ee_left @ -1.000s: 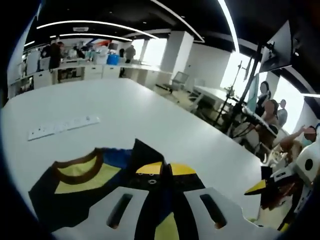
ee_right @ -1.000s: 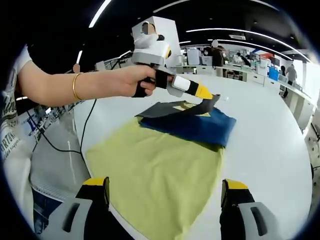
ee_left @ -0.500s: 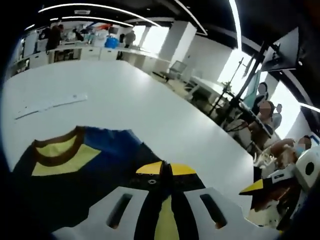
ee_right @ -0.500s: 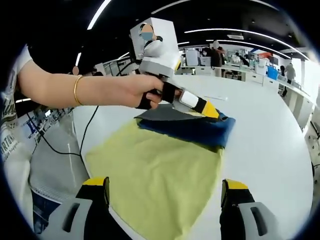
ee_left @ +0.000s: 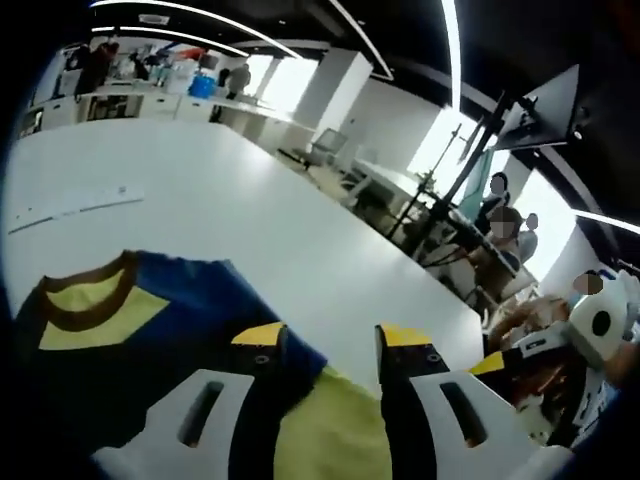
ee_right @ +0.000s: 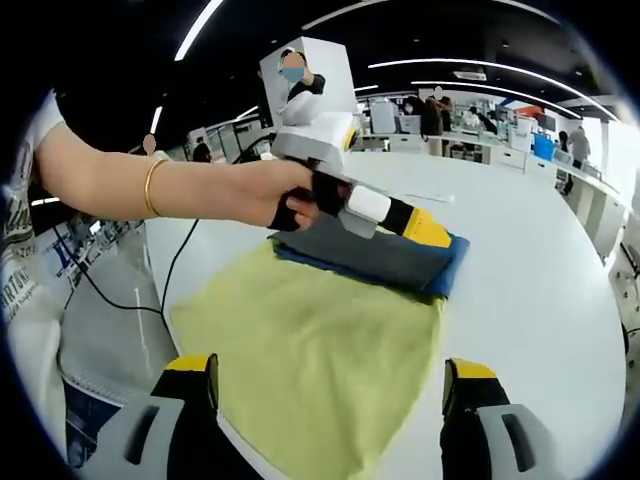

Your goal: Fold the garment on the visible template until the final outline fits inside the template.

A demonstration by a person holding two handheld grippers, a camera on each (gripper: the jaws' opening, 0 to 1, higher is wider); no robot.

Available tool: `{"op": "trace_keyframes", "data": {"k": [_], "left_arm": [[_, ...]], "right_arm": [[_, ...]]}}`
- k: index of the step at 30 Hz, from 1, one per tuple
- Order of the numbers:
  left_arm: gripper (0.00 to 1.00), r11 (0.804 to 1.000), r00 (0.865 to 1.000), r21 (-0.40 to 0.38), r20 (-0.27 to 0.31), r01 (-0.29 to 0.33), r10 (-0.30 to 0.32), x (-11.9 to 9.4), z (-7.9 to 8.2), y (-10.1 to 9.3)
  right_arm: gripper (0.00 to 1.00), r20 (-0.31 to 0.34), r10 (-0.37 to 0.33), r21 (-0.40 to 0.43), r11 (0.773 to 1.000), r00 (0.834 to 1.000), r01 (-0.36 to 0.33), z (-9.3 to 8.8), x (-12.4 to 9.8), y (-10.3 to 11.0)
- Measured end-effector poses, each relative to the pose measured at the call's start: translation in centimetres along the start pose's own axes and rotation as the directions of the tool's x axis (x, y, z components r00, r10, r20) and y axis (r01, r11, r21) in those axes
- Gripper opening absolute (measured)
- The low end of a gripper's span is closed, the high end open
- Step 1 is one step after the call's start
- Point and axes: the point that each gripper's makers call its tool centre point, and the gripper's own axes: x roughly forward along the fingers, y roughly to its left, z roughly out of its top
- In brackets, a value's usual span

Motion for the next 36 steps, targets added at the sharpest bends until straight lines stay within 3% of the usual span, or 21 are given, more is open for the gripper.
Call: {"op": "trace_keyframes", "data": {"k": [4,7,13,24,36], "left_arm": [[0.62,1.000,1.000,0.018,0.012,0.007,-0.007,-1.4,0.3,-0.2],[0.75,1.000,0.998,0.011,0.067,0.008,-0.008,-3.0,1.0,-0.4],[0.94,0.998,0.996,0.059,0.088,0.018,-0.023,-5.6,0.3,-0.8],[0.99,0.989,0.999,0.147,0.049,-0.004,-0.004,-9.6,-2.3,-0.9],[0.99,0.984,0.996,0.166,0.081,-0.061,0.048,-15.6,-4.3,-0.6]], "right_arm": [[0.93,-0.007,0.016,-0.005,1.000,1.000,-0.017,-0.1,-0.1,0.1],[0.93,-0.018,0.028,-0.018,0.999,0.999,-0.029,-0.3,-0.1,0.3],[0.94,-0.035,0.043,-0.050,0.998,0.998,-0.045,-0.4,0.0,0.7],[0.94,-0.051,0.057,-0.089,0.994,0.997,-0.061,-0.5,-0.1,0.9],[0.93,-0.075,0.082,-0.114,0.989,0.994,-0.091,-0.7,-0.3,1.4]]}}
